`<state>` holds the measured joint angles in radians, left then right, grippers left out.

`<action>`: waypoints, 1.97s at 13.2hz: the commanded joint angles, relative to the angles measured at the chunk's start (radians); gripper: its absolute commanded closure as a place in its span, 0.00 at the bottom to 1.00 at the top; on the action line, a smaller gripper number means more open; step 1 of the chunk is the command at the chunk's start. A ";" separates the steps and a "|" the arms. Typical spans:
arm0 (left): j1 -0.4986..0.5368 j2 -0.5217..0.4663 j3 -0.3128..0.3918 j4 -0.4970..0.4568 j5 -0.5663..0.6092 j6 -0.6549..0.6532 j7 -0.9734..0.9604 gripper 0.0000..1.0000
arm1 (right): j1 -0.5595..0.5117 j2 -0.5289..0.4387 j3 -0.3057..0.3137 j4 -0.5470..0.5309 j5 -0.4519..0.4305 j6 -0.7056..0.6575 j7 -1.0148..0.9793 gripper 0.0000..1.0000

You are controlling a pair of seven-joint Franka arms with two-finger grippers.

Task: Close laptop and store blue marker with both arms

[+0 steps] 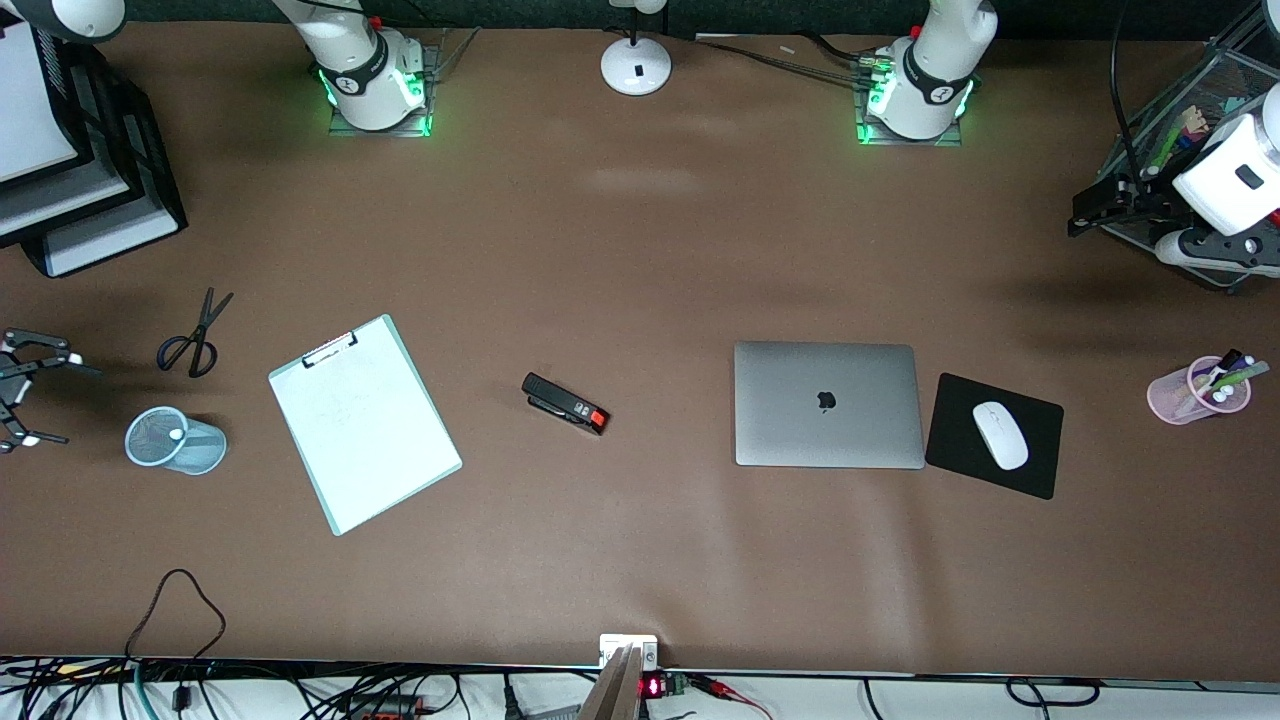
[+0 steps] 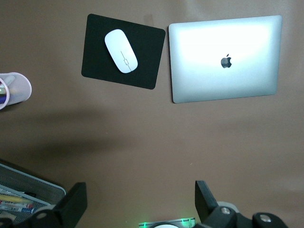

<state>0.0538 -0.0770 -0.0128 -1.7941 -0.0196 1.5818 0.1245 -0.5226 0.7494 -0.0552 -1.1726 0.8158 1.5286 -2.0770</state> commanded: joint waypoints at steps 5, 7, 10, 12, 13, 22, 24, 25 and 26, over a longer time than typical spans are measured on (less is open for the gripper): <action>0.008 0.020 -0.001 0.035 -0.010 -0.029 0.007 0.00 | 0.052 -0.103 0.003 -0.004 -0.033 -0.042 0.158 0.00; 0.014 0.020 -0.001 0.036 -0.011 -0.031 0.007 0.00 | 0.064 -0.125 0.003 -0.001 -0.049 -0.056 0.198 0.00; 0.014 0.031 -0.006 0.048 -0.022 -0.029 0.007 0.00 | 0.093 -0.131 0.005 0.054 -0.092 -0.083 0.277 0.00; 0.014 0.031 -0.006 0.048 -0.023 -0.031 0.007 0.00 | 0.121 -0.133 0.003 0.085 -0.119 -0.100 0.331 0.00; 0.014 0.031 -0.006 0.048 -0.023 -0.029 0.006 0.00 | 0.140 -0.142 0.002 0.093 -0.138 -0.100 0.360 0.00; 0.014 0.031 -0.006 0.048 -0.025 -0.031 0.006 0.00 | 0.360 -0.350 -0.002 -0.034 -0.372 -0.052 0.909 0.00; 0.014 0.031 -0.006 0.048 -0.025 -0.031 0.006 0.00 | 0.421 -0.383 -0.005 -0.068 -0.415 -0.035 1.036 0.00; 0.014 0.031 -0.006 0.048 -0.025 -0.031 0.006 0.00 | 0.444 -0.398 -0.005 -0.082 -0.428 -0.036 1.114 0.00; 0.015 0.033 -0.006 0.048 -0.025 -0.031 0.006 0.00 | 0.463 -0.419 -0.005 -0.109 -0.446 -0.036 1.196 0.00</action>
<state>0.0564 -0.0642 -0.0130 -1.7848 -0.0228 1.5777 0.1245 -0.0973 0.4008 -0.0522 -1.1915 0.4076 1.4709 -1.0019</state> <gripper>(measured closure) 0.000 0.000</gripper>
